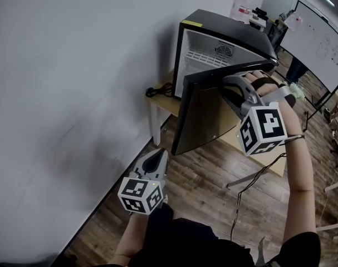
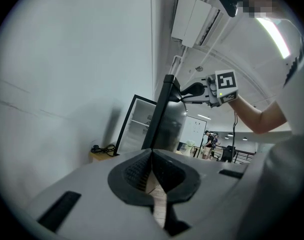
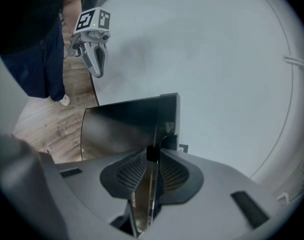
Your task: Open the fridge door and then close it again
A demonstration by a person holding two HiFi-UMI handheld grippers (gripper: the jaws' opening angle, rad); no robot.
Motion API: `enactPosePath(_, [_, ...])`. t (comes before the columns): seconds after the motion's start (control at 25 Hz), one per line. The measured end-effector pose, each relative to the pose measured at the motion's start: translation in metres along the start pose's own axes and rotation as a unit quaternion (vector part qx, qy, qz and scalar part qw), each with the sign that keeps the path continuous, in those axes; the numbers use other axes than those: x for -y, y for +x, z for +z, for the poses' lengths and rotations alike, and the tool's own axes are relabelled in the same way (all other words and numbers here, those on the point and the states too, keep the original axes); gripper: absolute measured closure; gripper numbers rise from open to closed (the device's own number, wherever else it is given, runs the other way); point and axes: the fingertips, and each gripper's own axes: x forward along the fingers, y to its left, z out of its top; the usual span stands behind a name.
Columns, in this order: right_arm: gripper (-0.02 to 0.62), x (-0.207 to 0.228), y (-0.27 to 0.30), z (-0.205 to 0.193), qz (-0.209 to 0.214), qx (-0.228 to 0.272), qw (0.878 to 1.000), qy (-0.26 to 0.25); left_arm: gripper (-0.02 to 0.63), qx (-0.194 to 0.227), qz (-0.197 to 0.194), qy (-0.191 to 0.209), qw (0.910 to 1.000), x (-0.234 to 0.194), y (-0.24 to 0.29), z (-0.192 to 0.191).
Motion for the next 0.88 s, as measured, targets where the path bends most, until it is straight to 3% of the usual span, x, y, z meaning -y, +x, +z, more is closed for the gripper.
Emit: enactPosePath(0.88, [0.531, 0.049, 0.100, -0.009, 0.034, -0.055, 0.997, 0.050, 0.600, 0.005, 0.038, -0.011, 0.9992, -0.045, 0.015, 0.011])
